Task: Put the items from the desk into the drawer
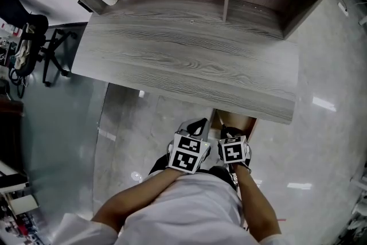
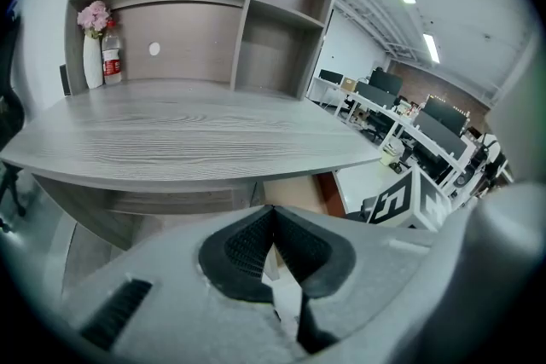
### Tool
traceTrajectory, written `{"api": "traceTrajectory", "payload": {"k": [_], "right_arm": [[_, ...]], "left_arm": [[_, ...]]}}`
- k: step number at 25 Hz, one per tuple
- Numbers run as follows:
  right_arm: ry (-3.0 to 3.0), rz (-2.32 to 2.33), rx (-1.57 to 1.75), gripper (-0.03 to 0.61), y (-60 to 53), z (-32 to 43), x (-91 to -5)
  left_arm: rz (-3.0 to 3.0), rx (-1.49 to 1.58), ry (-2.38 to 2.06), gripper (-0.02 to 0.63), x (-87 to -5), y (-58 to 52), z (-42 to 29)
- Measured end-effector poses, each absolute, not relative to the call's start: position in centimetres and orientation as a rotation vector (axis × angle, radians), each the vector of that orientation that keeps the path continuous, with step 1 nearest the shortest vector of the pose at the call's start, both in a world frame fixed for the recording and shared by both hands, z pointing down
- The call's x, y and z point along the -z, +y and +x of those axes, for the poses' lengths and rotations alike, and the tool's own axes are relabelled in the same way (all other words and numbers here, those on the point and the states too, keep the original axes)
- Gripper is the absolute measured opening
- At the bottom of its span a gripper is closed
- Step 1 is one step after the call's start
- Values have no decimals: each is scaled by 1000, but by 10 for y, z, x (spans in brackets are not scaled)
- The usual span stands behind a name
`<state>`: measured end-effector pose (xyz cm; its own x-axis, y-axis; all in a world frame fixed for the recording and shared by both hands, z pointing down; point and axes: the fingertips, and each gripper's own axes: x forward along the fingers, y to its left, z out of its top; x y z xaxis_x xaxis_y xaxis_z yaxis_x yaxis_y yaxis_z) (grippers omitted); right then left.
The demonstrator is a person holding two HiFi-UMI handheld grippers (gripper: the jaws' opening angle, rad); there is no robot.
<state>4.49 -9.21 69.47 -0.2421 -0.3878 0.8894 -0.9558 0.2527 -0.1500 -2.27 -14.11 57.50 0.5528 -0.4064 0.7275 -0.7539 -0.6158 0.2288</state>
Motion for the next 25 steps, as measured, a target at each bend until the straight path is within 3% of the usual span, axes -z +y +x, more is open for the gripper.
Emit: {"api": "traceTrajectory", "payload": {"k": [25], "right_arm": [[-1966, 1383, -870, 21, -76, 76, -603]], "left_arm": [[2259, -768, -1010, 3, -549, -100, 14]]}}
